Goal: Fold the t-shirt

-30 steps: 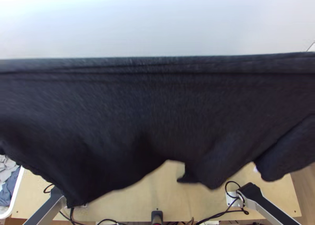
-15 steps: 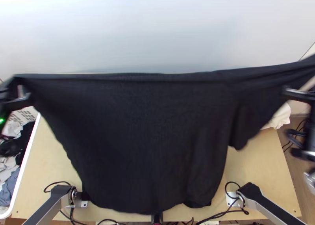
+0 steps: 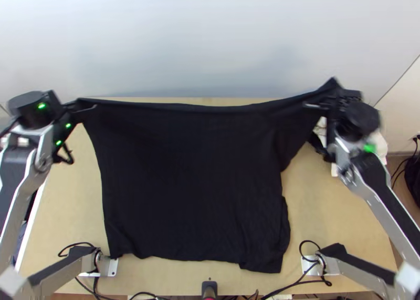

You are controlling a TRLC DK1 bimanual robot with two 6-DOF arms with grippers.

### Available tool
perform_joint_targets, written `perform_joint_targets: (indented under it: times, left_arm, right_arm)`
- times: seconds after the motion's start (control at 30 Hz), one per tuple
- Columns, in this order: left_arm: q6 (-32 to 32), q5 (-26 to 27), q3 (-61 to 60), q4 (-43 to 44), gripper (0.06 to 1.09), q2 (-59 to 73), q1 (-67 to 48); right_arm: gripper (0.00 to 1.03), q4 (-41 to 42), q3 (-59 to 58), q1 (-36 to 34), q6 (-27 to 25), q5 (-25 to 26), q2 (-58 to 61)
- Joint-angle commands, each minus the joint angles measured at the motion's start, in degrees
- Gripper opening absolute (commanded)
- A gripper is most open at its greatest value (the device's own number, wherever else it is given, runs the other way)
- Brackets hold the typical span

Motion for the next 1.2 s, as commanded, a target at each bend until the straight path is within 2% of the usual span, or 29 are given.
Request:
perform_joint_targets:
  times: [0.0, 0.2, 0.43, 0.83, 0.97, 1.17]
  left_arm:
    - [-0.3, -0.1, -1.9, 9.1, 0.1, 12.3, 1.8]
    - [-0.4, -0.6, 1.0, 14.0, 0.1, 21.9, 3.4]
    - [-1.0, -0.6, 6.3, 16.5, 0.1, 32.0, 5.6]
    - [-1.0, -0.6, 19.1, 16.7, 0.1, 48.6, 8.0]
    - [-0.9, -0.6, 21.2, 19.1, 0.1, 52.4, 7.9]
    - [-1.0, -0.6, 28.6, 17.1, 0.1, 57.0, 7.8]
  right_arm:
    - [0.03, 0.1, 5.2, -3.1, 8.2, -4.8, 17.7]
    - [0.03, -1.6, 17.5, -5.0, 12.4, -6.0, 32.6]
    - [0.03, -8.2, 34.8, -6.7, 17.1, -6.8, 48.4]
    - [0.03, -19.0, 60.1, -7.4, 19.7, -8.3, 67.8]
    - [0.03, -19.5, 63.5, -7.1, 20.1, -8.3, 71.3]
    - [0.03, -21.8, 63.6, -6.8, 21.0, -8.4, 72.0]
